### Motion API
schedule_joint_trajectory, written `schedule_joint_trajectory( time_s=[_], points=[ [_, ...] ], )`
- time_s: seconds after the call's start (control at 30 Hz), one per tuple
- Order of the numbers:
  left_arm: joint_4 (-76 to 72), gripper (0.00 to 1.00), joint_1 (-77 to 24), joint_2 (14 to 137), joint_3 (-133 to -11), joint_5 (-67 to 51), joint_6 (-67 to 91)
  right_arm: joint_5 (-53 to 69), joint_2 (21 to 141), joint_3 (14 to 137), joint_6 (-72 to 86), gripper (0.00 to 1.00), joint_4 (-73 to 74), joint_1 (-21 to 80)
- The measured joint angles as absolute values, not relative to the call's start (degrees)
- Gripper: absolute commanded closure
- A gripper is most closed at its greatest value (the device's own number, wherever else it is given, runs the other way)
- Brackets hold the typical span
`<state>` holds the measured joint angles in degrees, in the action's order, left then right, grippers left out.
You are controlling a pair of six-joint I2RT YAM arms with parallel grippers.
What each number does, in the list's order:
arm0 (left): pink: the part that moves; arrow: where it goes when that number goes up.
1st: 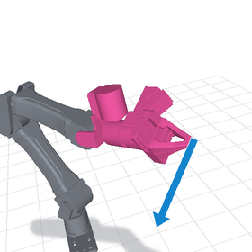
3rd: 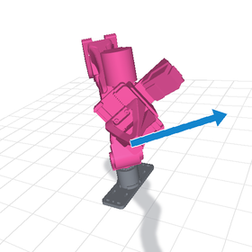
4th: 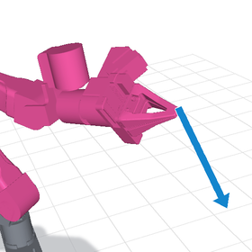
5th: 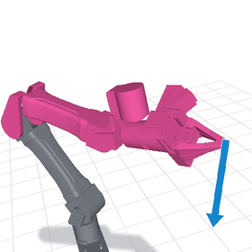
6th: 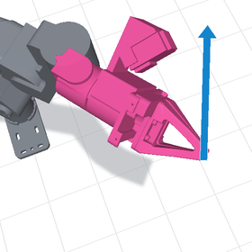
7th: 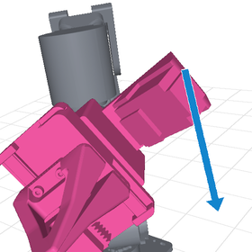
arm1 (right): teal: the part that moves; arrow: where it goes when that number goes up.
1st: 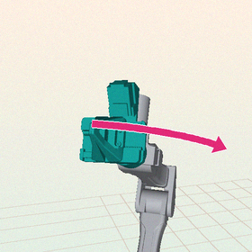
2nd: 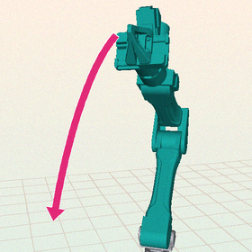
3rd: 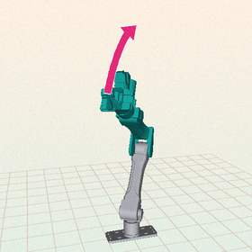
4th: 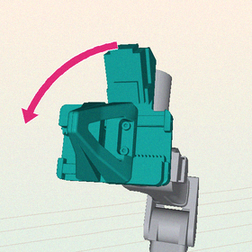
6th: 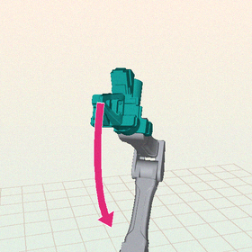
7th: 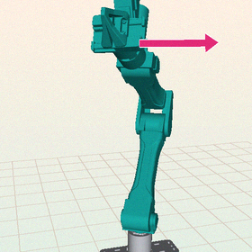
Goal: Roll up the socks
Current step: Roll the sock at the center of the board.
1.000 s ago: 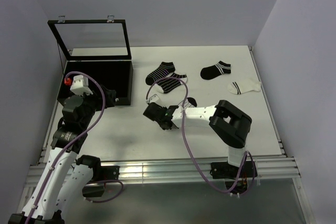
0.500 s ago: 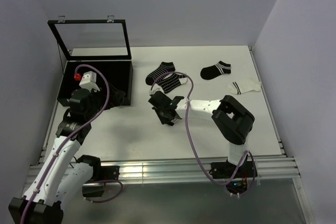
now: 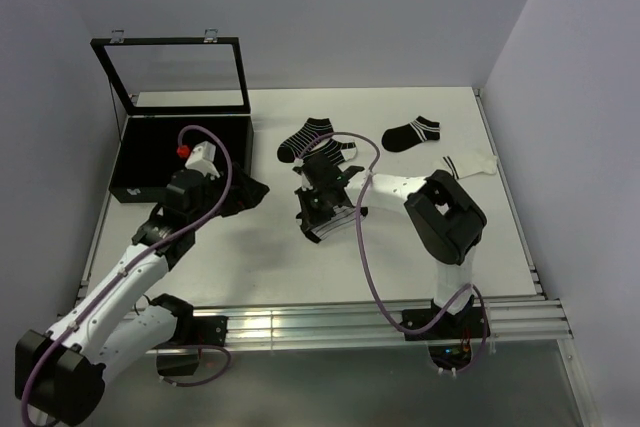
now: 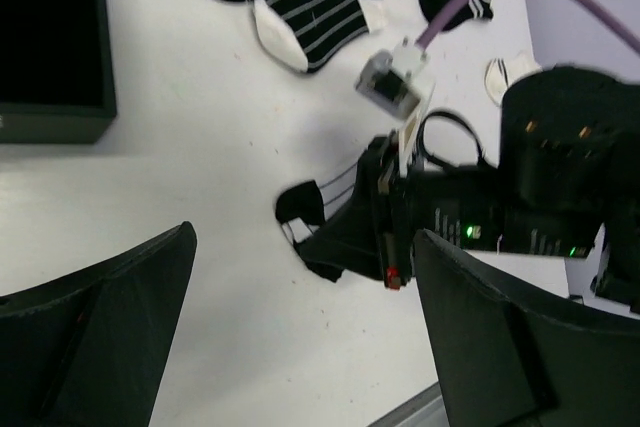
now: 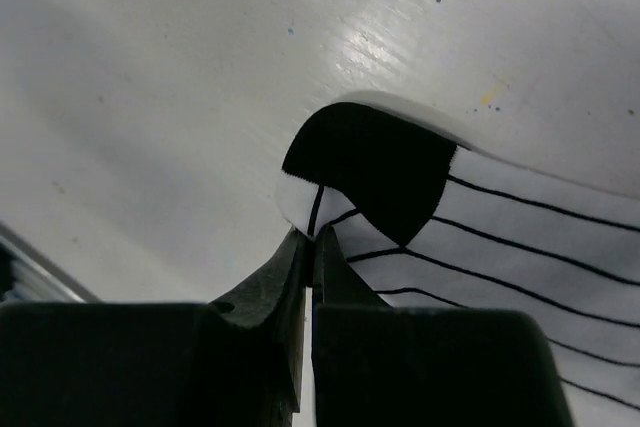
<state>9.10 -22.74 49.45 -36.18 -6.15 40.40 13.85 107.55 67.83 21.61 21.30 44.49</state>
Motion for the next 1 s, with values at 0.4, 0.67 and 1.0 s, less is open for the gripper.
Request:
schedule_joint_trajectory(
  time_s=[0.4,0.67,1.0],
  points=[
    [7.75,0.04,-28.12,54.00,-34.06,-1.56,44.88,21.56,109.60,68.20,21.19,0.72,20.01,41.41],
    [8.54,0.03,-28.12,46.85,-34.06,4.73,44.69,13.63,107.53,68.29,18.96,0.65,20.71,45.32],
    [10.68,0.04,-28.12,44.38,-34.06,8.34,44.40,-4.34,102.21,68.55,14.85,0.60,22.24,55.51]
  ],
)
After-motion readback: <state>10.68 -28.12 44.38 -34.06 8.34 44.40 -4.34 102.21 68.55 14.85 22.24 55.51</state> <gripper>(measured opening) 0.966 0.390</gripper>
